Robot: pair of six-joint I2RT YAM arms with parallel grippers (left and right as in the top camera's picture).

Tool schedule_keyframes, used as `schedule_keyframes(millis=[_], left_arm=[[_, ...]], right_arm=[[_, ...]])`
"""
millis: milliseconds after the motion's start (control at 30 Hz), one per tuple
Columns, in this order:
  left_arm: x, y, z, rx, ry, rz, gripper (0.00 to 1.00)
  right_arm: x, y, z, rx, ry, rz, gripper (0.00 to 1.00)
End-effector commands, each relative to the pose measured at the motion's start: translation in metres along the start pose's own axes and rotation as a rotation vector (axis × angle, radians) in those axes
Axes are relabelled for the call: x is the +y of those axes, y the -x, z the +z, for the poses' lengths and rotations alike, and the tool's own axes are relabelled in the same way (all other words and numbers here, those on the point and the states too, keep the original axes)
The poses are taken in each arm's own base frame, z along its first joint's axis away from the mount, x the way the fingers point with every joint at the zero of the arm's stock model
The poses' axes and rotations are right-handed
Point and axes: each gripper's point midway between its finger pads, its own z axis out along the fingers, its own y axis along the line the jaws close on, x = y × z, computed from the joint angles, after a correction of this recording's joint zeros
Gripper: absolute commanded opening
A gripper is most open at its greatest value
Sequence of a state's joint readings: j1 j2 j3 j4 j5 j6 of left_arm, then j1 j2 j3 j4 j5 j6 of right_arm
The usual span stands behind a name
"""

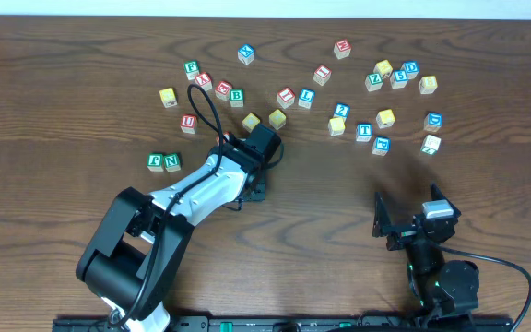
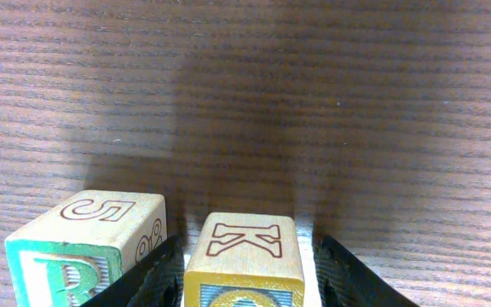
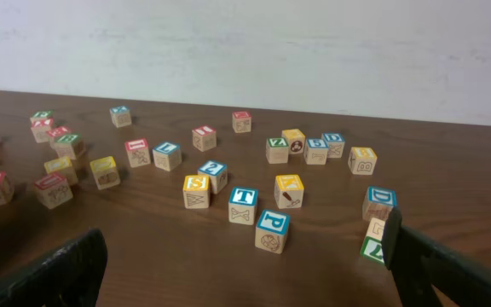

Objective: Spell out ROBOT
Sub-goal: 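Raise the left gripper and move it over the green R block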

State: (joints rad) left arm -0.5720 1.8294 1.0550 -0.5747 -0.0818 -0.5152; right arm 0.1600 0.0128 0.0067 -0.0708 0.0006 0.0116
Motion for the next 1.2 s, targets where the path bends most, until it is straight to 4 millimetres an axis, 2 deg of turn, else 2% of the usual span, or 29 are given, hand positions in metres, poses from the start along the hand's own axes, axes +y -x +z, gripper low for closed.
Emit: schedule_keyframes(millis=[0,233,533,667,933,1100,1167], left_arm=[[0.005,0.000,-0.001,-0.008,0.013,0.018,0.49],[0.003,0.007,-0.019,-0.052,-0.014,0.018,0.49],[0.004,0.015,-0.051,-0.118,-0.056,0.010,0.49],[0.005,0.019,-0.069,-0.162,-0.075,0.030,0.54],[0.035,0.038,-0.088,-0.286,0.061,0.012,0.62],[0.071,0.050,-0.086,-0.286,0.118,-0.084,0.63],[0.093,0.052,-0.083,-0.265,0.144,-0.137,0.63]], right_arm=[[-0.004,-0.001,0.000,0.004,-0.017,0.011,0.99],[-0.004,-0.001,0.000,0.003,-0.017,0.011,0.99],[-0.004,-0.001,0.000,0.003,-0.017,0.011,0.99],[-0.004,-0.001,0.000,0.003,-0.017,0.011,0.99],[-0.004,-0.001,0.000,0.004,-0.017,0.011,0.99],[-0.004,-0.001,0.000,0.003,-0.017,0.011,0.99],[-0.004,-0.001,0.000,0.004,-0.017,0.011,0.99]])
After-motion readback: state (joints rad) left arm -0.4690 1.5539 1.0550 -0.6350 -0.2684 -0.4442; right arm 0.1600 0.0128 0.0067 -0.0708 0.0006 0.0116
